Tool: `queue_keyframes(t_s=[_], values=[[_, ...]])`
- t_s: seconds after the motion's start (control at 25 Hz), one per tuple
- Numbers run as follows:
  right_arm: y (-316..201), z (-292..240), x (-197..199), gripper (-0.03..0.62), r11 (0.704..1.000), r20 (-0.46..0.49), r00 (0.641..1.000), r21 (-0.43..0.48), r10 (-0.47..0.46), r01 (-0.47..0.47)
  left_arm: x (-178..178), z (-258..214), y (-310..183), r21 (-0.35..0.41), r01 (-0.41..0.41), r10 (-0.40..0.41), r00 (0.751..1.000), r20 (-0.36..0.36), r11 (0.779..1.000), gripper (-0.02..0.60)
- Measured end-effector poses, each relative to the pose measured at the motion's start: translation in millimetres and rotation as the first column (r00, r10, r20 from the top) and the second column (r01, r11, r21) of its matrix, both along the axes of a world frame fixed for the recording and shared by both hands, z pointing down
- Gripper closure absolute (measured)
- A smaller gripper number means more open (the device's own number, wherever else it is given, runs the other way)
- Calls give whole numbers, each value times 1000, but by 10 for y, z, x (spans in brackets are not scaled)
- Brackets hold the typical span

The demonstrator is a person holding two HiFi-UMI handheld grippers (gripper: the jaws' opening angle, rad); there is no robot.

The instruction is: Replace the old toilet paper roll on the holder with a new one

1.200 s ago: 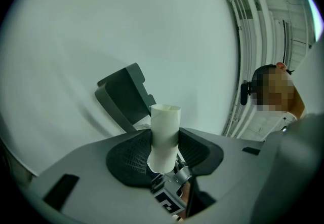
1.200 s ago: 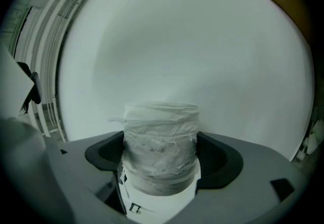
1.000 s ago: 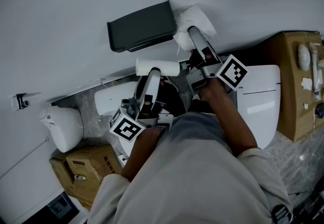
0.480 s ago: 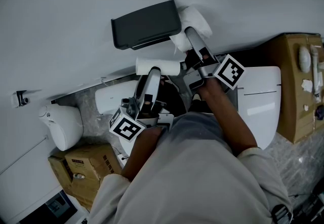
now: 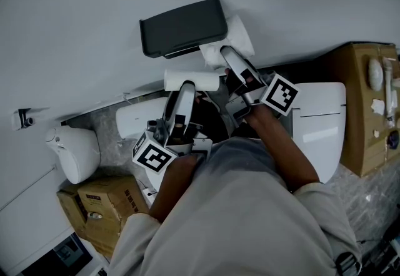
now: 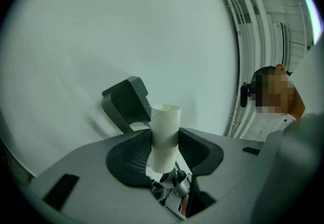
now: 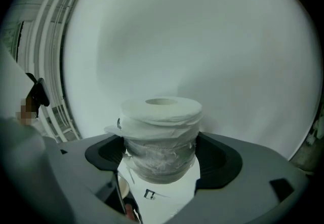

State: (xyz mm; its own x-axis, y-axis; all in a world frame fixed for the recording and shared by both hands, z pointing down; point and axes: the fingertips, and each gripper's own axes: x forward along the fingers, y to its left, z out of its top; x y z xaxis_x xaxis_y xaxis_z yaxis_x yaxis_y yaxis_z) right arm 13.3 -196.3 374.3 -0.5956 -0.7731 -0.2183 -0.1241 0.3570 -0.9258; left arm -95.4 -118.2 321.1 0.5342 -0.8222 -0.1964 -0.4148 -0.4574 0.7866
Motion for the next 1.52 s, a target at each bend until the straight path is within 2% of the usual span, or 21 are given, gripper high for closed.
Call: queue_keyframes(t_s=[0.24,0.48,1.0,1.2,1.52], values=[[67,7,-251,164,998,-12,998,-4,-67,67,-138,-3,21,0,20,-20,1000,-4,1000,417],[105,118,-280,164,994,-15,994,-15,-111,111,-94,56,48,6,51,-51,999,-1,999,417],[63,78,-899,164,978,-13,978,-28,-207,207,-648,-36,73,14,143,-143,990,-15,990,417],[112,113,-998,164,966,23,967,-49,-254,255,-769,-54,89,18,180,-179,984,-16,984,417],[351,100,-982,166,947,-8,947,-20,-320,320,-842,-185,27,53,193,-193,981,-7,980,417]])
